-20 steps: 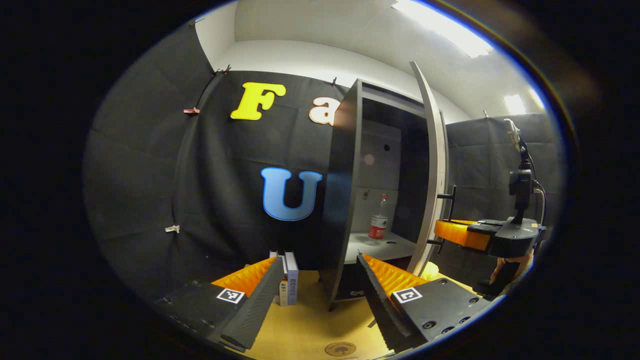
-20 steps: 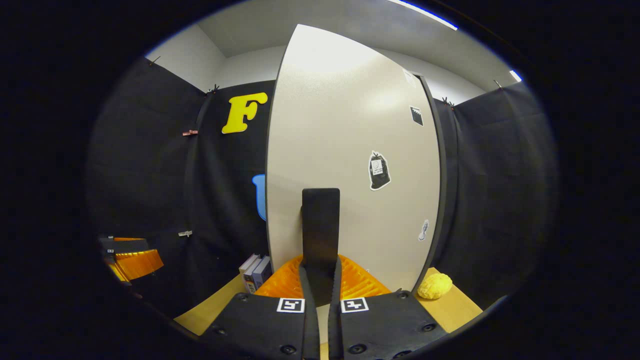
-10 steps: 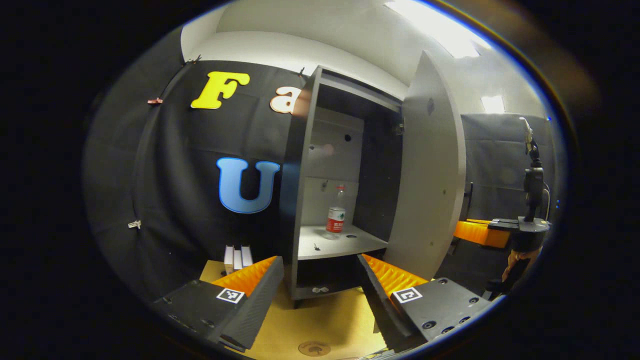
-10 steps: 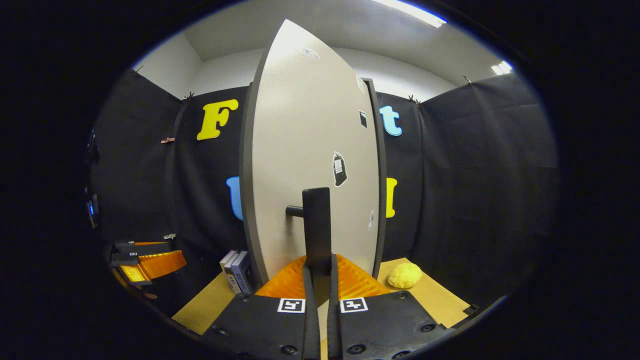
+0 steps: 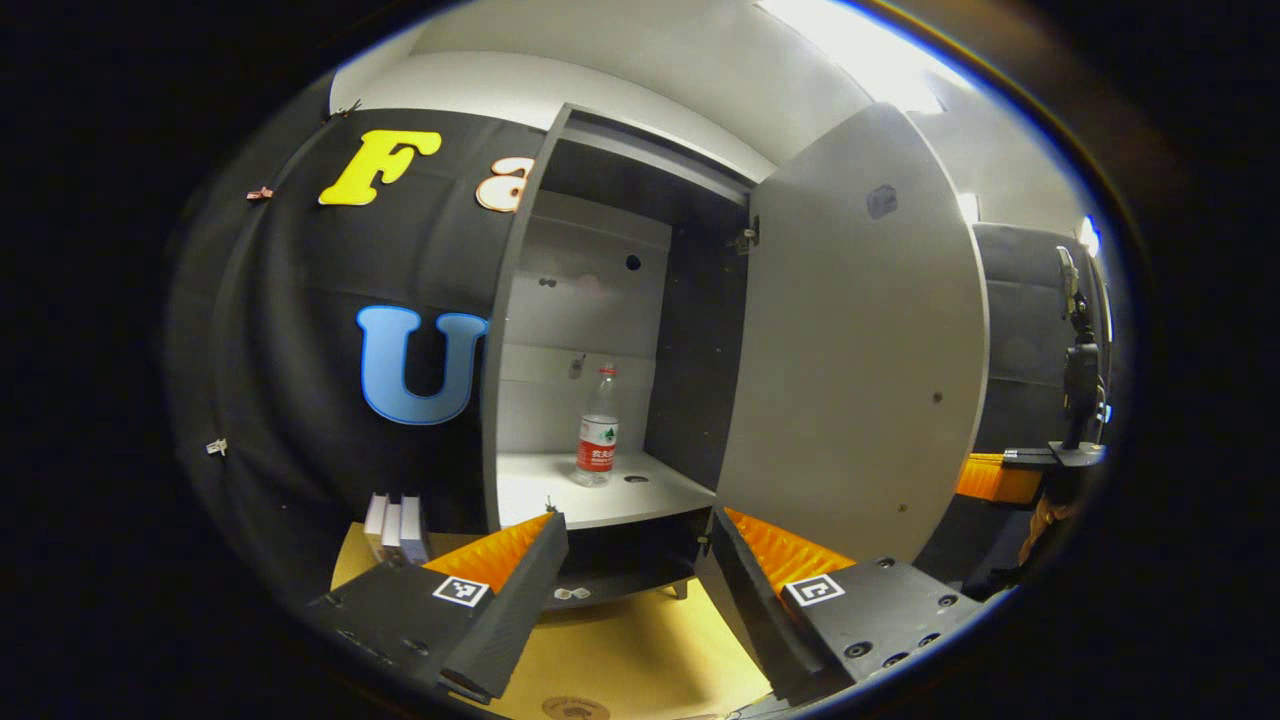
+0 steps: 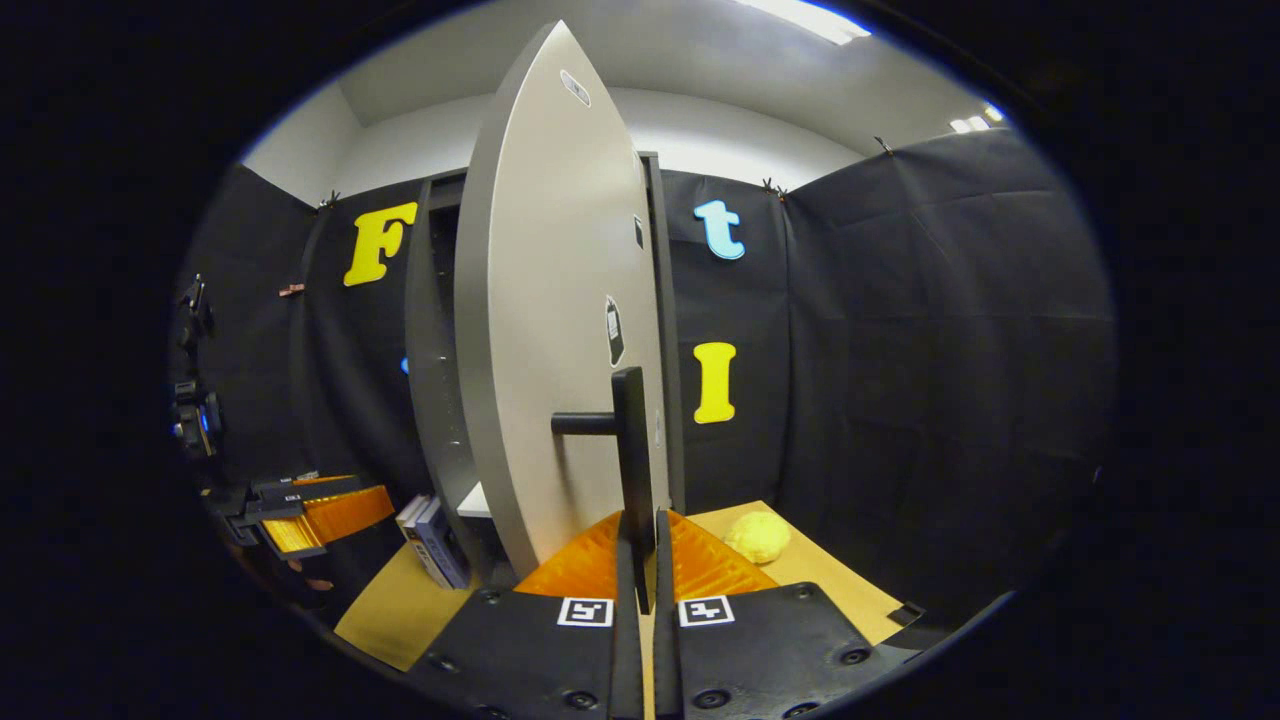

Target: Open the cabinet door with the right hand, grasp the bottle in the cabinet with the left hand and place it on the coaster, then close the cabinet door with the right hand.

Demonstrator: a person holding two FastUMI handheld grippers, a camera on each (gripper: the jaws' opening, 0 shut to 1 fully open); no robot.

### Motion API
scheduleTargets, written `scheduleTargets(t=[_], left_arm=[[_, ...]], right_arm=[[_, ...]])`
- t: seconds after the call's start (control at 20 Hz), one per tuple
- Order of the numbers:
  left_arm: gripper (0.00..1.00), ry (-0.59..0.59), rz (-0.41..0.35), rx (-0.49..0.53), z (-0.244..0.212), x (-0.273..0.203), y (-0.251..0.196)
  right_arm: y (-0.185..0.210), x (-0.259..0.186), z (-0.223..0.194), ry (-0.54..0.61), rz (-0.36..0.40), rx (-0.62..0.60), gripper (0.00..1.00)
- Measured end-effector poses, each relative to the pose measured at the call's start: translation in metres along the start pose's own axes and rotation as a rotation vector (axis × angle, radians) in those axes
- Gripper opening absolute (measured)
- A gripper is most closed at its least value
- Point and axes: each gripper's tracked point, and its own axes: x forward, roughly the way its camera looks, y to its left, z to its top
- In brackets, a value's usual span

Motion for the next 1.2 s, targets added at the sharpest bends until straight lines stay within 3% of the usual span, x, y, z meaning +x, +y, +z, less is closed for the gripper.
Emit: scheduleTargets(t=[0.1, 0.45, 0.95, 1.1, 1.2], left_arm=[[0.92, -0.007, -0.002, 0.007, 0.002, 0.014, -0.008], [0.92, -0.014, 0.03, 0.02, 0.006, 0.071, -0.026], [0.92, -0.093, 0.168, 0.084, 0.028, 0.195, 0.013], [0.92, -0.093, 0.203, 0.123, 0.023, 0.242, 0.03], [0.92, -0.082, 0.2, 0.122, 0.012, 0.274, 0.035]], right_arm=[[-0.017, -0.007, 0.005, -0.011, -0.015, -0.035, 0.07], [-0.063, 0.01, 0.002, 0.019, 0.126, 0.018, 0.05], [-0.094, 0.009, 0.0, 0.048, 0.29, 0.105, 0.09], [-0.102, -0.015, 0.004, 0.041, 0.291, 0.142, 0.09], [-0.119, -0.025, 0.006, 0.029, 0.242, 0.159, 0.09]])
